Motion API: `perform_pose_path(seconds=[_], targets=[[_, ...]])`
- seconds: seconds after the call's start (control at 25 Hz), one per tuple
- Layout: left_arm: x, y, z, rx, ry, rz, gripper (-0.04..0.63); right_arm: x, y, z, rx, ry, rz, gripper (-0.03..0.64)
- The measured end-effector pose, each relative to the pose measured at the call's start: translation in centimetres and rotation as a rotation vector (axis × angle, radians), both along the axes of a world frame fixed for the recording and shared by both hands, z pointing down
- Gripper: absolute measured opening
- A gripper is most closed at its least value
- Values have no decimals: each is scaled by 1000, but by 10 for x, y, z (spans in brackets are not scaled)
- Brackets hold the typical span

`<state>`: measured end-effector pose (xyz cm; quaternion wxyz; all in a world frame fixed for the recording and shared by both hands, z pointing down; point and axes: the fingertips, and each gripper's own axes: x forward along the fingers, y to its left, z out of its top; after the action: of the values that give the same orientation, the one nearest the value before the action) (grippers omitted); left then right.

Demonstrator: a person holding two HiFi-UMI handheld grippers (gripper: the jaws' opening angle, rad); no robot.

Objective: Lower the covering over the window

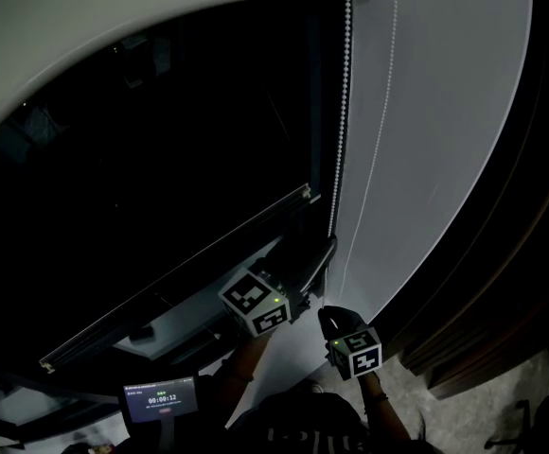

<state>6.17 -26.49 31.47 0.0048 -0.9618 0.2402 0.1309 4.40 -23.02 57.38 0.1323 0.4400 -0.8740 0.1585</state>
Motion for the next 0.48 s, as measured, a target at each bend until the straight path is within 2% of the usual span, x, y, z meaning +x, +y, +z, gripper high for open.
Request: perform_pose_path(seconds=[0.12, 0.16, 0.24, 0.32, 0.48], targets=[[-4, 1, 1, -11, 3, -5, 8, 6, -4, -38, 86, -37, 19, 15], [-5, 1, 5, -23, -16, -7, 8, 9, -6, -51, 110, -53, 27, 15], [-3, 0, 32, -68, -109, -16, 8, 17, -10, -81, 157, -93, 38, 18], [-1, -2, 84, -154, -205, -14, 8, 24, -12, -112, 213, -129, 46, 23], [-10, 7, 202, -385, -323, -11, 8, 30, -9, -161, 290, -176, 20, 59]])
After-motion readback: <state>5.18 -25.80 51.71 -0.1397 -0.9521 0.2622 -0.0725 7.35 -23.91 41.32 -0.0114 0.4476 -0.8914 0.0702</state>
